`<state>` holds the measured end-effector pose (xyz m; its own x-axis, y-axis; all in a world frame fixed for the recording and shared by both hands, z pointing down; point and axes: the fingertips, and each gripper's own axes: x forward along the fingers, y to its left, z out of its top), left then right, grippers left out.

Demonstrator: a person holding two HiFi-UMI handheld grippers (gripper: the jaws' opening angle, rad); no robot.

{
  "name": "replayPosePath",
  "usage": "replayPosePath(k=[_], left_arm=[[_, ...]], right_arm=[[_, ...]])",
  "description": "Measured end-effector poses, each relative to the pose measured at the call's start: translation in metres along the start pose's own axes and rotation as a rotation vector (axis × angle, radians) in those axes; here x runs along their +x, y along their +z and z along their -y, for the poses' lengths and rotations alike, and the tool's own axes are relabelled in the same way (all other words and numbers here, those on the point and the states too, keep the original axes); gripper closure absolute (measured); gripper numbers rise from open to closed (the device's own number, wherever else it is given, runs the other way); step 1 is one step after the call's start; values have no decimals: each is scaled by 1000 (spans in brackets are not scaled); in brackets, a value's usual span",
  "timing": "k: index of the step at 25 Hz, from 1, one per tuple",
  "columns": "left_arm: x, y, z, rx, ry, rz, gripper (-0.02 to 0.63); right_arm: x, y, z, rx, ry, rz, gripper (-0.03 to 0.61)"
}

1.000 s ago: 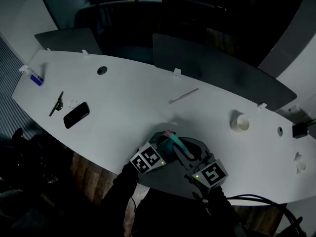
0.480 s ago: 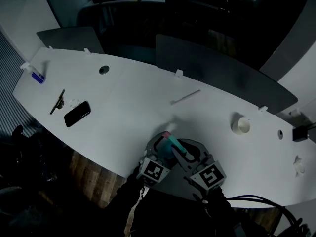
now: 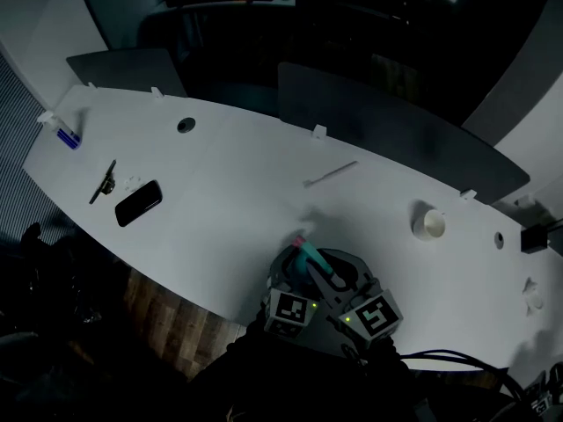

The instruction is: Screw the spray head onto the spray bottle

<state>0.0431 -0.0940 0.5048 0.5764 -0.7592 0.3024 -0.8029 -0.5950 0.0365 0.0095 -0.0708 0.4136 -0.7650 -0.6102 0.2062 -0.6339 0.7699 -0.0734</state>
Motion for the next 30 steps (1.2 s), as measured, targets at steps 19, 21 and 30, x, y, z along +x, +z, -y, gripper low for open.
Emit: replayPosePath(k=[19, 21, 30], left_arm=[[2, 9, 9, 115, -218, 12, 249], [-1, 11, -1, 44, 22, 74, 249], [-6, 11, 0, 18, 64, 151, 239]], right_arm=[[1, 0, 7, 9, -34, -8, 485], [1, 0, 5, -2, -68, 1, 485], [-3, 0, 0, -24, -2, 49, 485]])
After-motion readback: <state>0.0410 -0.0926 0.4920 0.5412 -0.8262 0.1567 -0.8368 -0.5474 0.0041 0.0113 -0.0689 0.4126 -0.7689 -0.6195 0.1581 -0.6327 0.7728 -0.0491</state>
